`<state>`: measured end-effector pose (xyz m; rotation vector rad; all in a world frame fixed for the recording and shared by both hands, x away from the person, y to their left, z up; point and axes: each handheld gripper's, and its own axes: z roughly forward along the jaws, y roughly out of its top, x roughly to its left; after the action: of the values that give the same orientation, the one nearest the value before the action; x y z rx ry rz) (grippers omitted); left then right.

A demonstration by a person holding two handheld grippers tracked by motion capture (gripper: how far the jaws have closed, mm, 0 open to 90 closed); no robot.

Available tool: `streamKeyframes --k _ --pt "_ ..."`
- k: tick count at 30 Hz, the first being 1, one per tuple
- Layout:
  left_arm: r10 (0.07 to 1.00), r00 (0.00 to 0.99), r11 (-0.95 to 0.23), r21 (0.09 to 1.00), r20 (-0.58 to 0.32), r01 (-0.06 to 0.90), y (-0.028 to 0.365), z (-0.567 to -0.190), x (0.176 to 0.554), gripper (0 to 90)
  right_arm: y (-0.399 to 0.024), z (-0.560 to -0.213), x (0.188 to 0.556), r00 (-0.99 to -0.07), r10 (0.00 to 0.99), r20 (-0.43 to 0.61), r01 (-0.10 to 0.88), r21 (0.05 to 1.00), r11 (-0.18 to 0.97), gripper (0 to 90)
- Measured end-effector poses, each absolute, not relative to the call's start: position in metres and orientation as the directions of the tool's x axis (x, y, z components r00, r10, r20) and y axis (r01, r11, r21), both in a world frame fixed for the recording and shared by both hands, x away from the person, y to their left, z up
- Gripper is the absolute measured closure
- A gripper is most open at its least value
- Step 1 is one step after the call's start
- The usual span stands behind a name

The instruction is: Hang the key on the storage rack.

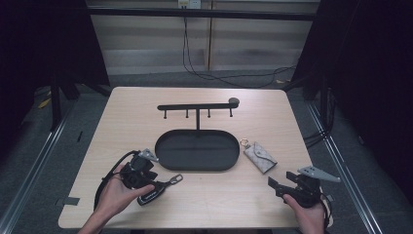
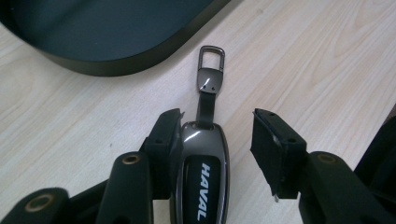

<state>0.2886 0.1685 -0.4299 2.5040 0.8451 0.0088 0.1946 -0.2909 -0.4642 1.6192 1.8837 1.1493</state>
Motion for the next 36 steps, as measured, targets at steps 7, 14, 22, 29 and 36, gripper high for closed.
streamKeyframes --k 7,14,22,29,36 --pt "0.549 0.824 -0.725 0.409 -0.143 0.554 0.155 -0.431 0.297 56.4 -0.291 -0.464 0.195 -0.25 0.947 0.202 0.617 0.787 -0.005 22.1" --pt "0.508 0.853 -0.771 0.379 -0.117 0.512 0.142 -0.431 0.305 58.7 -0.29 -0.465 0.195 -0.251 0.947 0.2 0.62 0.784 -0.002 22.1" --pt "0.487 0.867 -0.808 0.323 -0.105 0.493 0.13 -0.438 0.314 59.0 -0.29 -0.465 0.196 -0.251 0.948 0.197 0.624 0.781 0.003 22.0" --pt "0.485 0.867 -0.819 0.286 -0.116 0.497 0.123 -0.447 0.324 60.9 -0.289 -0.466 0.196 -0.252 0.947 0.199 0.627 0.779 0.003 22.0" --pt "0.464 0.88 -0.838 0.268 -0.106 0.474 0.117 -0.455 0.326 62.3 -0.289 -0.466 0.197 -0.252 0.947 0.2 0.628 0.778 0.003 22.0"
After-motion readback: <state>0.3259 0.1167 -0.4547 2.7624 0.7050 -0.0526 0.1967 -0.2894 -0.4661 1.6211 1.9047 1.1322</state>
